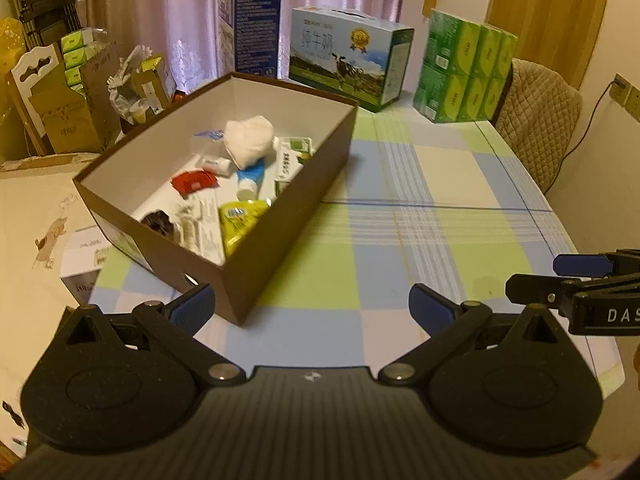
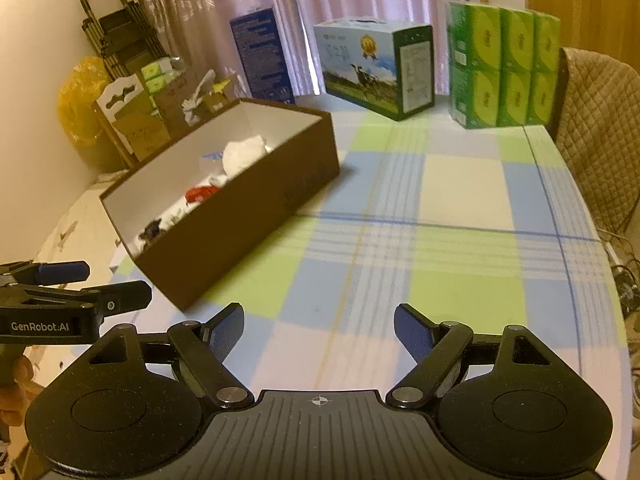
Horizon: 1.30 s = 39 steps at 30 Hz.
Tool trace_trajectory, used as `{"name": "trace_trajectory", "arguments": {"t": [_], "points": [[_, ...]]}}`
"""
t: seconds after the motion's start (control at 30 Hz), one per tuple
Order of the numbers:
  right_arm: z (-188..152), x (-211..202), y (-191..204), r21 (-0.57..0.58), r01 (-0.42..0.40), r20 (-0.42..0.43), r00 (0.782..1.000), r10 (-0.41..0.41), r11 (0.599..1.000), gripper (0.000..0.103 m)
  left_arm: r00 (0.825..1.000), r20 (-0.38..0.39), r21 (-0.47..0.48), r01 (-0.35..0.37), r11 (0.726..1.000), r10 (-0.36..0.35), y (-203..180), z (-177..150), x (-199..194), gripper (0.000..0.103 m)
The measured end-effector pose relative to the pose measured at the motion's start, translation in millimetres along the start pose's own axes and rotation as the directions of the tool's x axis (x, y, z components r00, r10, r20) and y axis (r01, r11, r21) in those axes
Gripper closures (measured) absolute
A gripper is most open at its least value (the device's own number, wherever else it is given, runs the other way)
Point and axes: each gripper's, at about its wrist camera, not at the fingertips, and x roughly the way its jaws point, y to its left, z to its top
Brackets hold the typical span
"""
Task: Organize objects
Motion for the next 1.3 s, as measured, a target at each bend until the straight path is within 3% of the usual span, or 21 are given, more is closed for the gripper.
{"name": "trace_trajectory", "arguments": {"t": [0.53,1.3], "points": [[-36.3,-28.8,-24.5,0.011,0.013,-0.029,1.0,-0.013,1.0,0.024,1.0,-0.03,0.01,0.01,1.0,-0.01,-41.0,-34.9,-15.6,0.001],[-46.9,-26.3,-31.5,0.022,0.011,-0.055,0.998,-0.01,1.0,0.024,0.999,-0.051,0.009,-0.003,1.0,0.004,-49.1,-43.1,-11.9,0.001]]}}
